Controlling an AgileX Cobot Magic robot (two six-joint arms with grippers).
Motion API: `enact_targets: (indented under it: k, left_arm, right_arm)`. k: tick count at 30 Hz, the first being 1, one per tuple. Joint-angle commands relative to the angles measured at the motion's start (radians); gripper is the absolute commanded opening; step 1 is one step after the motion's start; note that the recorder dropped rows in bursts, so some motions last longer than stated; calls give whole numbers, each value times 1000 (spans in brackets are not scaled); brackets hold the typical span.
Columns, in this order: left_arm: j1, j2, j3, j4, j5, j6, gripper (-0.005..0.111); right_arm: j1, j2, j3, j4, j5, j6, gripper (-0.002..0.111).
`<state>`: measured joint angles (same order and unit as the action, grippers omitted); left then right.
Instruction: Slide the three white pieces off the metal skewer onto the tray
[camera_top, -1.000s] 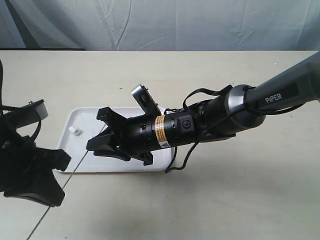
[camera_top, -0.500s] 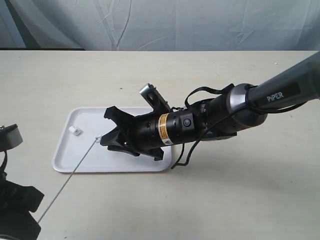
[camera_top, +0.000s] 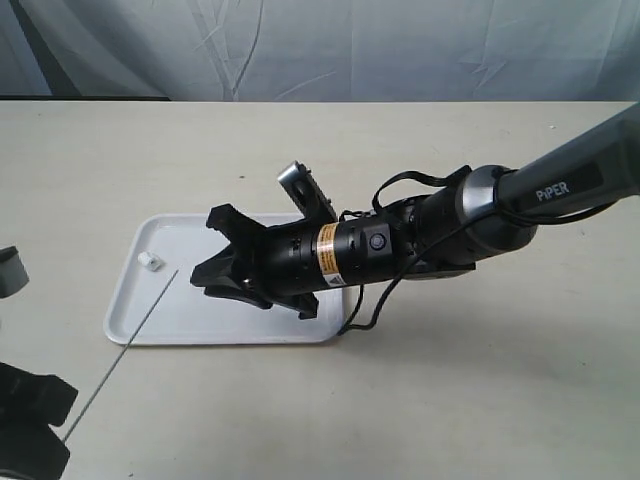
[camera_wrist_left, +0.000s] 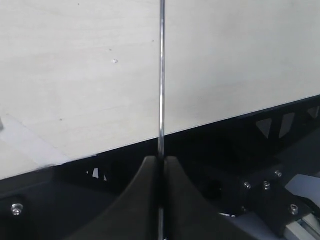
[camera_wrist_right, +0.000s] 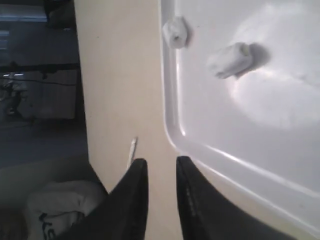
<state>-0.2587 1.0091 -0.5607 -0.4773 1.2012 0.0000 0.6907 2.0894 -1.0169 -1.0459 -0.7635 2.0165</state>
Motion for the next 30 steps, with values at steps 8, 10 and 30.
enact_targets:
  k: [8, 10, 30]
  left_arm:
    - [-1, 341, -20, -12, -461, 94, 0]
    - [-1, 407, -39, -25, -554, 94, 0]
    - [-1, 724, -170, -158, -682, 296, 0]
  right_arm:
    - [-113, -188, -5, -302, -95, -31, 21]
    - [-121, -235, -5, -426, -95, 16, 21]
    - [-121, -476, -5, -699, -181, 92, 21]
